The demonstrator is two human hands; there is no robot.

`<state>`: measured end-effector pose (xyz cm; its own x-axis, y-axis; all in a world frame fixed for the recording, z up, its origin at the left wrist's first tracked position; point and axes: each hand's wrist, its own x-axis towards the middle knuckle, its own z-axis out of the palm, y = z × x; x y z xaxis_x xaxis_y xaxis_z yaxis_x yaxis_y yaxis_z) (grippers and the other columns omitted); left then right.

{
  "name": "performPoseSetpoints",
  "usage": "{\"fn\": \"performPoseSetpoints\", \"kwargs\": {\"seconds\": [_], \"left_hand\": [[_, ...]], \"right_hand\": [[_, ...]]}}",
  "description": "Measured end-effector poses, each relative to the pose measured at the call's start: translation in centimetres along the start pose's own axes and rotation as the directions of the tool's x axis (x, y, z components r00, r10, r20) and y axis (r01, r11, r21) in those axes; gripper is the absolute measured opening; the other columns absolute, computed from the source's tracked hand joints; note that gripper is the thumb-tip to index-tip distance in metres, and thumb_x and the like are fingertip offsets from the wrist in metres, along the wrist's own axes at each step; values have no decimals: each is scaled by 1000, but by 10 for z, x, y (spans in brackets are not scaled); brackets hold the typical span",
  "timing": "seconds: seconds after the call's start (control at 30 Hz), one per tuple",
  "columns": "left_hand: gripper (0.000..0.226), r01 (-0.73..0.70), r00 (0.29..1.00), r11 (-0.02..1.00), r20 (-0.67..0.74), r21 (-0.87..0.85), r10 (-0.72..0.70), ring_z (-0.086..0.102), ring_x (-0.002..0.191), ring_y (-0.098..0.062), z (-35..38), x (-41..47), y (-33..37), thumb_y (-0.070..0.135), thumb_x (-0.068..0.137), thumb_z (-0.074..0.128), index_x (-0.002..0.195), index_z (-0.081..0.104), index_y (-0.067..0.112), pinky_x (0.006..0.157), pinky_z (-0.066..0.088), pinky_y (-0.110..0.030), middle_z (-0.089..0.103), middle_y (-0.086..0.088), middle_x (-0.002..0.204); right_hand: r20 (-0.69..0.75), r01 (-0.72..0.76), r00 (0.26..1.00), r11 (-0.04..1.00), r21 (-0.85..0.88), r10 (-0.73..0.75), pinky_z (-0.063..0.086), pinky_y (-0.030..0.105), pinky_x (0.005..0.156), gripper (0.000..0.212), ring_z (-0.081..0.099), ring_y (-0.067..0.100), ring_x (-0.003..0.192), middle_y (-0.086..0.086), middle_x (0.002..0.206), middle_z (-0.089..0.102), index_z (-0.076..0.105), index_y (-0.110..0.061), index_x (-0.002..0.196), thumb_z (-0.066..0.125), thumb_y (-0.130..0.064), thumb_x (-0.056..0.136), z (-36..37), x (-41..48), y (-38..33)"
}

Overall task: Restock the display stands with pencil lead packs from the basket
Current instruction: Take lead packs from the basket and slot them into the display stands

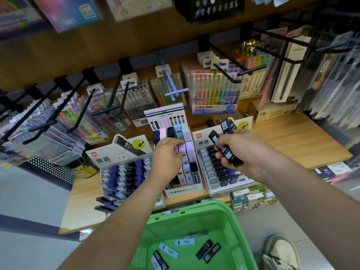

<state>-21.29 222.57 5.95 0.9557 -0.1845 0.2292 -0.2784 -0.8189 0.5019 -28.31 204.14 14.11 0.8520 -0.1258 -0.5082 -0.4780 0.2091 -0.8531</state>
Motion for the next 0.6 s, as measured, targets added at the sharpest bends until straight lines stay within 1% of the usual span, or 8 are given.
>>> {"fn": "performPoseSetpoints", "kwargs": {"seconds": [0.1, 0.2, 0.23, 0.3, 0.37, 0.4, 0.53, 0.6], "left_hand": [[26, 8, 1000, 1000, 9, -4, -8, 51, 101, -17, -4, -3, -3, 4, 86, 64, 108, 72, 14, 90, 42, -22, 60, 0, 105], [24, 18, 1000, 999, -7, -28, -18, 52, 92, -13, -8, -8, 1, 5, 87, 63, 107, 72, 15, 86, 45, -25, 60, 1, 98], [24, 52, 998, 994, -24, -96, -54, 52, 85, -8, -10, -10, 4, 5, 88, 62, 106, 72, 17, 82, 47, -23, 61, 3, 94], [29, 129, 991, 929, 12, -346, -133, 52, 72, -1, -18, -17, 15, 4, 88, 62, 108, 71, 23, 72, 48, -17, 63, 7, 90], [40, 153, 988, 796, 108, -585, -111, 58, 73, -1, -28, -27, 25, -2, 86, 63, 113, 68, 28, 71, 49, -15, 68, 9, 97], [44, 161, 986, 747, 145, -645, -87, 61, 77, -2, -32, -32, 29, -4, 85, 64, 113, 67, 29, 72, 51, -15, 70, 9, 100], [41, 200, 978, 698, 188, -688, -95, 65, 82, -8, -50, -51, 36, 0, 79, 73, 96, 74, 37, 76, 55, -20, 74, 1, 92], [30, 213, 976, 713, 174, -668, -129, 67, 80, -14, -55, -58, 36, 9, 79, 76, 92, 75, 36, 77, 56, -23, 75, 3, 88]], "right_hand": [[15, -20, 1000, 999, 29, 19, 47, 21, 43, 12, 63, 16, 55, 13, 89, 63, 56, -14, 90, 57, -2, 95, 1, 1, 1], [31, -7, 999, 998, -68, 9, 39, 17, 36, 7, 61, 11, 45, 6, 72, 68, 57, -17, 92, 58, -15, 98, 1, 0, 2], [49, 2, 999, 993, -119, 4, 35, 17, 34, 5, 58, 9, 43, 4, 66, 68, 58, -17, 94, 59, -18, 98, 1, -1, 2], [98, 13, 995, 976, -218, 8, 28, 16, 32, 9, 51, 7, 39, 4, 63, 70, 61, -13, 99, 62, -22, 97, 1, -1, 2], [150, 1, 988, 958, -285, 44, 25, 16, 32, 12, 46, 7, 38, 5, 65, 71, 62, -12, 102, 63, -21, 95, 2, -2, 2], [180, -12, 981, 953, -303, 69, 24, 16, 32, 12, 45, 7, 39, 5, 66, 71, 62, -12, 103, 64, -21, 95, 3, -3, 2], [252, -46, 961, 962, -269, 117, 23, 14, 32, 10, 43, 7, 39, 8, 68, 70, 65, -13, 98, 67, -21, 92, 6, -5, 1], [254, -60, 961, 979, -195, 109, 23, 14, 32, 19, 41, 7, 40, 9, 69, 70, 66, -11, 101, 69, -27, 90, 7, -4, 1]]}}
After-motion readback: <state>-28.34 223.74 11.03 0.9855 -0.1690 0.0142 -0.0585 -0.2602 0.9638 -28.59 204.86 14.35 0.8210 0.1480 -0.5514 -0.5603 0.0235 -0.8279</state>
